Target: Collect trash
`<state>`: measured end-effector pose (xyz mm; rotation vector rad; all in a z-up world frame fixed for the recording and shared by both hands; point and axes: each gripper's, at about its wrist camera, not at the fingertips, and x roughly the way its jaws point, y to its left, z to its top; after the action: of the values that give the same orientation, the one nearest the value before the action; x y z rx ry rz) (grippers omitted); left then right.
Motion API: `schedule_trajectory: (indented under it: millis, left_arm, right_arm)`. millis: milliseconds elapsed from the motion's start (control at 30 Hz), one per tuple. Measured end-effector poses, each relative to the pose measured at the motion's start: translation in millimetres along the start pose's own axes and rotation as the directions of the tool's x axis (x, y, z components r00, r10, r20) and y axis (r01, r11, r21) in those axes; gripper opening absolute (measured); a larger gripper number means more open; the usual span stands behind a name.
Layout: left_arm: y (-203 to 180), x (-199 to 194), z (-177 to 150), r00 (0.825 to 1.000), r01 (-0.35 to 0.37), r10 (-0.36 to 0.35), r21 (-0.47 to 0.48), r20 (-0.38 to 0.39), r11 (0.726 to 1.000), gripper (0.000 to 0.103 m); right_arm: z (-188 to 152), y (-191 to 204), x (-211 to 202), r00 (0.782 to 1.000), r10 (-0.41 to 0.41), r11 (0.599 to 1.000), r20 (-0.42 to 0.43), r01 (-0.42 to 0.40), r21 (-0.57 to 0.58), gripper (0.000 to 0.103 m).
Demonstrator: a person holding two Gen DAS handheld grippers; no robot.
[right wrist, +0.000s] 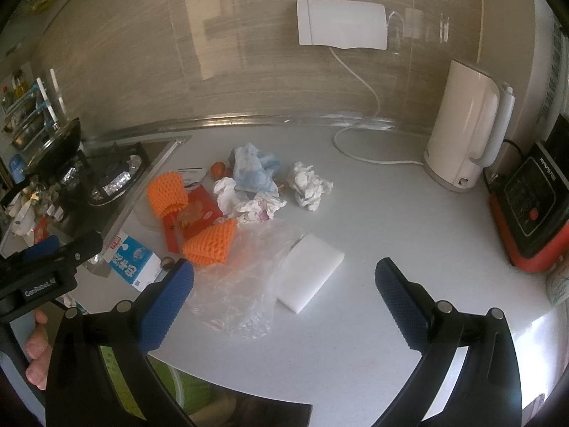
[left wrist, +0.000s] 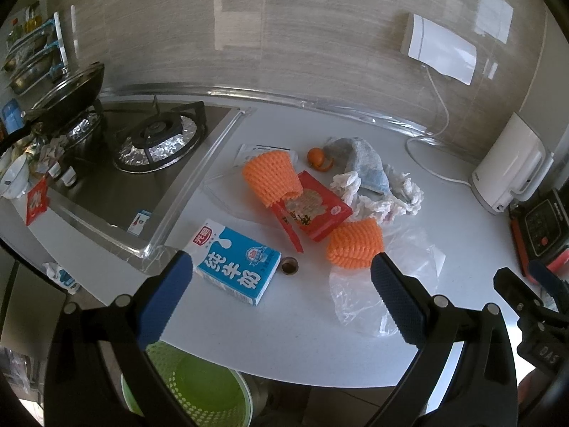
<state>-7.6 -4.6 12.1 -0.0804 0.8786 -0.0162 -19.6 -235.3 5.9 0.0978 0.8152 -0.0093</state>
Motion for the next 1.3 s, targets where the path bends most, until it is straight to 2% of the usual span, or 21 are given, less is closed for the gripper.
schedule_trajectory:
  millis: [767, 833, 933, 1000, 1133, 1200, 1300]
  left_arm:
    - [2.2, 9.9, -2.0, 0.999, -0.024, 0.024, -0.019, -0.025, 1.0, 0.096]
    - [4.7, 14.2, -1.0, 0.999, -0.037, 0.035, -0.039, -0.036, 0.999, 0.096]
    - [17.2, 30.0, 2.4, 0.993, -0.083, 0.071, -0.137, -0.092, 0.987, 0.096]
    - [31.1, 48.8, 3.7, 0.986, -0.105, 0.068, -0.249, -0.155, 0.963, 0.096]
    - [54.5, 82.7, -1.4, 0.965, -0.165, 0.05, -0.447, -0.259, 0.879, 0.097]
    - [65.7, 97.3, -4.9, 0.952, -0.204, 0.038, -0.539, -0.303, 0.817, 0.096]
    - [75.6, 112.7, -4.5, 0.939, -0.266, 0.051, -0.625, -0.34, 0.734, 0.096]
  right_arm:
    - [-1.8, -0.9, 7.5, 1.0, 0.013, 1.0, -0.016, -0.013, -0.002, 0.101]
    - [-1.1, -1.9, 11.9, 1.0, 0.018, 1.0, -0.021, -0.018, -0.004, 0.101]
    - [-0.6, -5.0, 17.6, 0.999, 0.027, 1.0, -0.022, -0.027, -0.004, 0.101]
    - [-0.5, -8.9, 22.5, 0.999, 0.038, 0.999, -0.019, -0.038, -0.001, 0.101]
    - [-2.1, -20.3, 33.3, 0.998, 0.067, 0.998, -0.01, -0.067, 0.012, 0.101]
    - [-2.1, -27.2, 39.0, 0.997, 0.082, 0.996, -0.01, -0.082, 0.023, 0.101]
    - [-4.0, -41.3, 49.1, 0.993, 0.122, 0.991, -0.012, -0.121, 0.064, 0.101]
